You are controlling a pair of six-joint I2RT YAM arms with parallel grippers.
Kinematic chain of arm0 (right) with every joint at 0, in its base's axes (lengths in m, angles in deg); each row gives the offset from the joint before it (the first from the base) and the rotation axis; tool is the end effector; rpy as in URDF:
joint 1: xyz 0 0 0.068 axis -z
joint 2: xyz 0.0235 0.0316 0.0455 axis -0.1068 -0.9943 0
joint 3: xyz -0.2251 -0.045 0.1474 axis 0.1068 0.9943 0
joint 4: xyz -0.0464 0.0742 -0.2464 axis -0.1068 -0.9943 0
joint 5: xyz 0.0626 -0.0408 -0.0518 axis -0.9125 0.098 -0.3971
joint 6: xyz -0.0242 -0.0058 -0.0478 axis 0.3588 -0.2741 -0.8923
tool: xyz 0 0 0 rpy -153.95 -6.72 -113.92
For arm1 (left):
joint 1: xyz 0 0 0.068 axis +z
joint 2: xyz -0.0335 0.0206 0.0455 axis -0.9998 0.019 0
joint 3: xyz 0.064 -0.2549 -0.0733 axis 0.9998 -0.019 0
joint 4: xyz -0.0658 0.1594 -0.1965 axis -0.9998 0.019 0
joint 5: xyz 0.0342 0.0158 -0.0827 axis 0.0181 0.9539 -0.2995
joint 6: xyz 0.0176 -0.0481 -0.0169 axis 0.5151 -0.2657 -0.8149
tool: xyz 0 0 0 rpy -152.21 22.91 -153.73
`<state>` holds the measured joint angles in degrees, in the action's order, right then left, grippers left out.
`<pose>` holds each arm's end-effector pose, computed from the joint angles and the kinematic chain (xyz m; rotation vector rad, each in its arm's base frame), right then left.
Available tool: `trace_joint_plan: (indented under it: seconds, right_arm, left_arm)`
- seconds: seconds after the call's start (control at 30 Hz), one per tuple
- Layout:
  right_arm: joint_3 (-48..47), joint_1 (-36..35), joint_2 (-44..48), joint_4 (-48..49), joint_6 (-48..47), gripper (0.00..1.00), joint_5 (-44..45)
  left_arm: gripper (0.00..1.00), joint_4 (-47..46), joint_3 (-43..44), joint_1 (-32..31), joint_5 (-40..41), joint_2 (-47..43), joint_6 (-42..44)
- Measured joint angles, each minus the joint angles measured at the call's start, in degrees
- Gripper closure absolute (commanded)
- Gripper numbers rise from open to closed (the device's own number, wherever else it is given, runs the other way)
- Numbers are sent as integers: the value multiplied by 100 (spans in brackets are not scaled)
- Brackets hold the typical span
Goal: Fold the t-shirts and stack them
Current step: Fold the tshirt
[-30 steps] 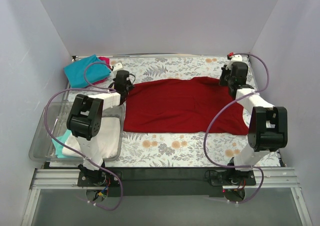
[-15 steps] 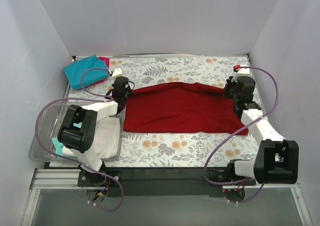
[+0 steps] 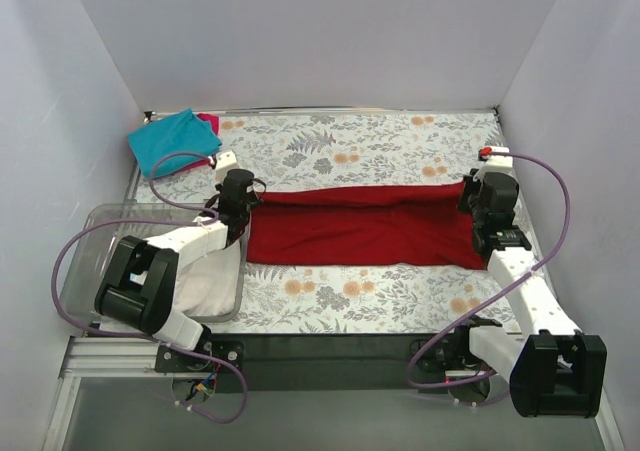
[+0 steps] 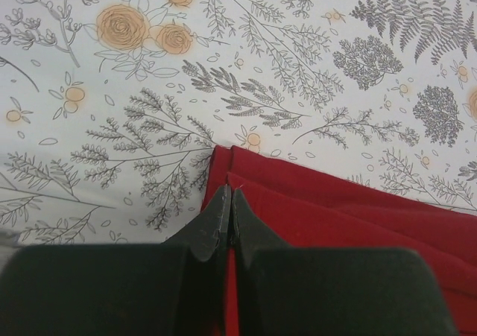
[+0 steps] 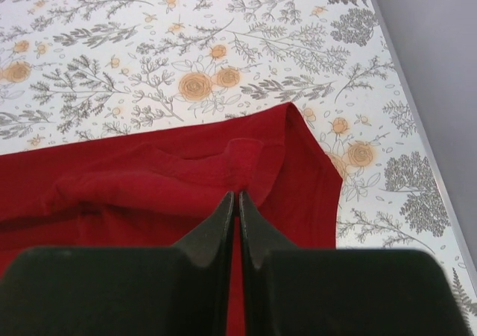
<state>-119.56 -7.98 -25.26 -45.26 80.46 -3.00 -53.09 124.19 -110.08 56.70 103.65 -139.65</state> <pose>0.2385 0.0013 0.2720 0.1594 1.8666 -0.1040 0.2981 -0.0991 0.1897 -1.0460 1.8532 -0.4367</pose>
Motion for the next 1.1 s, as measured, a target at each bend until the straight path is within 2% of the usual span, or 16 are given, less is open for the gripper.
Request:
trace_joint_plan:
  seconds: [0.4, 0.6, 0.63, 0.67, 0.73, 0.77, 0.8, 0.9, 1.1]
  right_arm:
    - [164, -4, 975, -629, 26, 99, 306]
    - [201, -4, 1099, -776, 33, 99, 426]
    - [234, -4, 1099, -791, 39, 99, 433]
    - [262, -4, 1099, -828, 42, 97, 437]
    - [308, -4, 1099, -898, 52, 93, 439]
    - [310, -4, 1095, -929, 50, 90, 435]
    - [310, -4, 1080, -935, 61, 83, 428]
    - [297, -4, 964, -931, 79, 70, 282]
    - [138, -4, 350, -881, 79, 61, -358]
  left_arm:
    - [100, 120, -295, -55, 79, -444, -188]
    - [100, 118, -334, -79, 118, -483, -267]
    - [92, 125, -334, -90, 127, -483, -280]
    - [64, 133, -332, -101, 133, -483, -291]
    - [41, 85, -317, -175, 205, -529, -339]
    - [20, 114, -302, -221, 258, -595, -350]
    - [13, 179, -306, -280, 343, -695, -354]
    - [9, 461, -345, -483, 575, -1058, -463]
    - [9, 763, -391, -798, 713, -1508, -503]
